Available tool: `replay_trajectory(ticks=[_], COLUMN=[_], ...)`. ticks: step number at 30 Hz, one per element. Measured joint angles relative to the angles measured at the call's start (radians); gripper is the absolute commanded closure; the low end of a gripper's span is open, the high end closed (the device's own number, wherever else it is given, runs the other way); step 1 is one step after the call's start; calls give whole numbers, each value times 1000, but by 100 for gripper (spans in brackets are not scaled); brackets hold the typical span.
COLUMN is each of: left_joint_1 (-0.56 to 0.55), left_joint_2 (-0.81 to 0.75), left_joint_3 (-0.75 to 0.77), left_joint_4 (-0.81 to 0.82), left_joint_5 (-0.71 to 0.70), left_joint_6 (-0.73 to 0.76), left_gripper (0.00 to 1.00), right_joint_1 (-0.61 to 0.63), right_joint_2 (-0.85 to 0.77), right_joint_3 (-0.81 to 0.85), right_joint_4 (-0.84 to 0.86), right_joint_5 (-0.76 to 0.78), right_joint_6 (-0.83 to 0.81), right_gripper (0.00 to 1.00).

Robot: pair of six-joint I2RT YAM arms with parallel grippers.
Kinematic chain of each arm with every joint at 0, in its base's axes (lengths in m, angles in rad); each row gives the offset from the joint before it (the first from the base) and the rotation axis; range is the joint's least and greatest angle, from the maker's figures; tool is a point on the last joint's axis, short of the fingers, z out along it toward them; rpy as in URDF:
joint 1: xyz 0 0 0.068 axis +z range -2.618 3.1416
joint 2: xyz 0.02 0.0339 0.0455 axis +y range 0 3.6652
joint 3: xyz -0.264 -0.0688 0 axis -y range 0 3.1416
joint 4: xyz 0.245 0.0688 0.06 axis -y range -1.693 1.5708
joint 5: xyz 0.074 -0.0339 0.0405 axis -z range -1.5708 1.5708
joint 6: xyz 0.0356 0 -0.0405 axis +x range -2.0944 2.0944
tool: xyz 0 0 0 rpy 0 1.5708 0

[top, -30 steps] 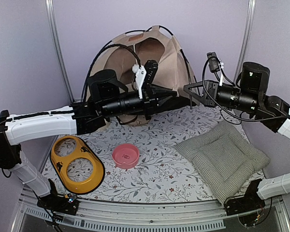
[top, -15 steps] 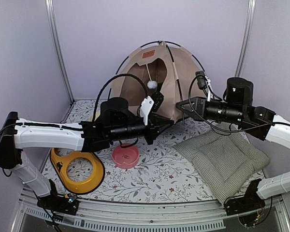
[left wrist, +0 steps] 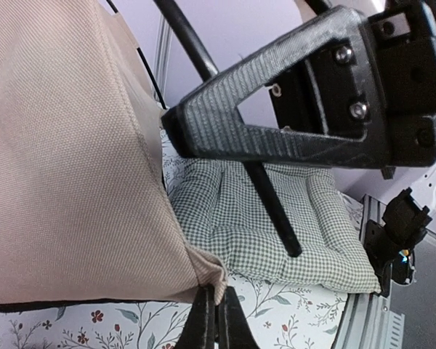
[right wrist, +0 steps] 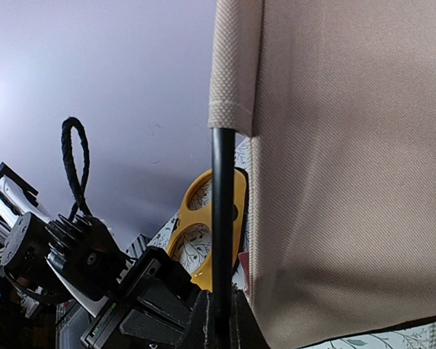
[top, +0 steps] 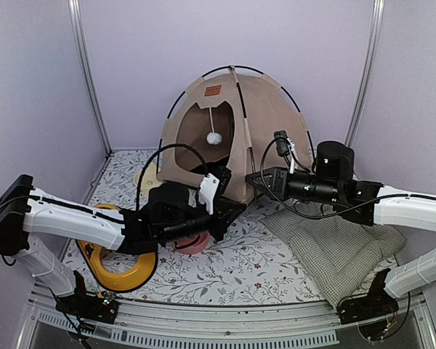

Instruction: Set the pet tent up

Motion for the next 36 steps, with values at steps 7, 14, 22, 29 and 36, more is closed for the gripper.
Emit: replay_trajectory(ticks=[7,14,22,29,36], left_joint_1=[-16,-27,-36,-40,-42], left_joint_2=[-1,-4,-4,-4,-5], left_joint_3=[-16,-24,-32,-32,-32], left_joint_4=[37,65,78,87,90], left_joint_5=[-50,-75,-96,-111,-112], left_joint_6=[-19,-23,-26,-27,-30], left_gripper=[100,100,100,100,100], right_joint_1=[11,16,22,24,24], right_joint_2=[42,55,84,85,85], right_joint_3=[-14,-17,-17,-17,-17], right_joint_4=[121,176,217,230,230], right_joint_5=[3,13,40,62,79], right_joint_6=[27,42,43,38,30], right_gripper=[100,100,100,100,100])
